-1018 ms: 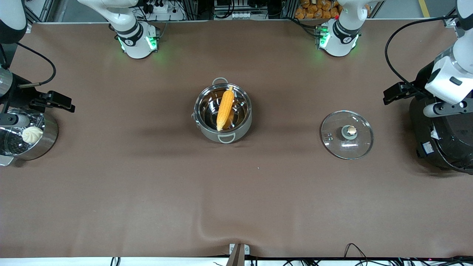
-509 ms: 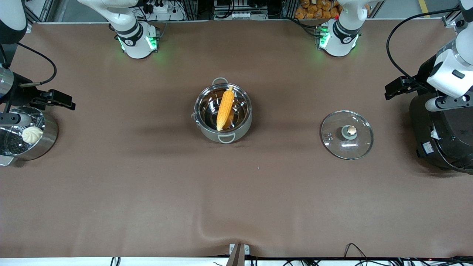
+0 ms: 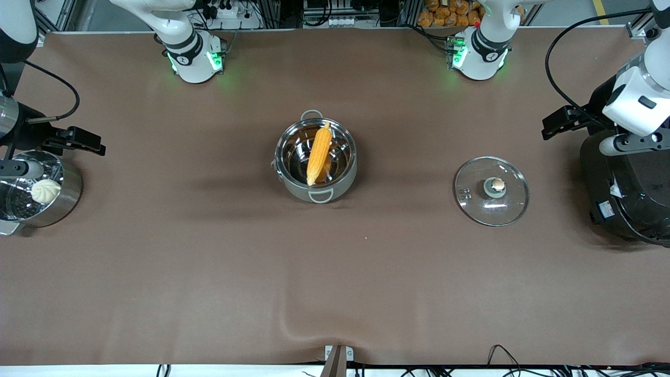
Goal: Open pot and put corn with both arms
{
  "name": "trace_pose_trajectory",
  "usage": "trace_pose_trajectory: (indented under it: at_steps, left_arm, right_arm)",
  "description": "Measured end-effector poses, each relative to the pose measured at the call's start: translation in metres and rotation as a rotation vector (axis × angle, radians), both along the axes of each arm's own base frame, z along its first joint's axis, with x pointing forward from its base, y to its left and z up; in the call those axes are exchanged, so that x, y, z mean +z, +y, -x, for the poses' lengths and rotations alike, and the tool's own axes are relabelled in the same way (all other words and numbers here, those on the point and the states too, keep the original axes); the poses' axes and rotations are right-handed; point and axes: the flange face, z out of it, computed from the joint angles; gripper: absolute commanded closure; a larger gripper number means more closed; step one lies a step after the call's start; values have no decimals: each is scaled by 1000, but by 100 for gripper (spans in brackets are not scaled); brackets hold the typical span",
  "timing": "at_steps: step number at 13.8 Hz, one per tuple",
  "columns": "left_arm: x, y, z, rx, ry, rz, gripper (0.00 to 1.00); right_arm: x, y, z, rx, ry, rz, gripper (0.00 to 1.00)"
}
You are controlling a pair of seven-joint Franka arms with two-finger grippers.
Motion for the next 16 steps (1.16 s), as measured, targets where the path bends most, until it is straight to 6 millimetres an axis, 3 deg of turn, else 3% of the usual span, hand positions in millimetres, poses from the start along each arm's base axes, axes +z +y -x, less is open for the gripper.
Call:
trace_pose_trajectory:
  at_steps: [8,12,16]
  left_arm:
    - [10,12,12,11,29,-21,0]
    - [13,1,16,-20,17,-65,0]
    - [13,3,16,-26,19,-66,0]
  right_arm:
    - [-1,0,3,1,25,4,0]
    - [1,0,3,1,23,4,0]
    - [13,0,2,1,-6,5,0]
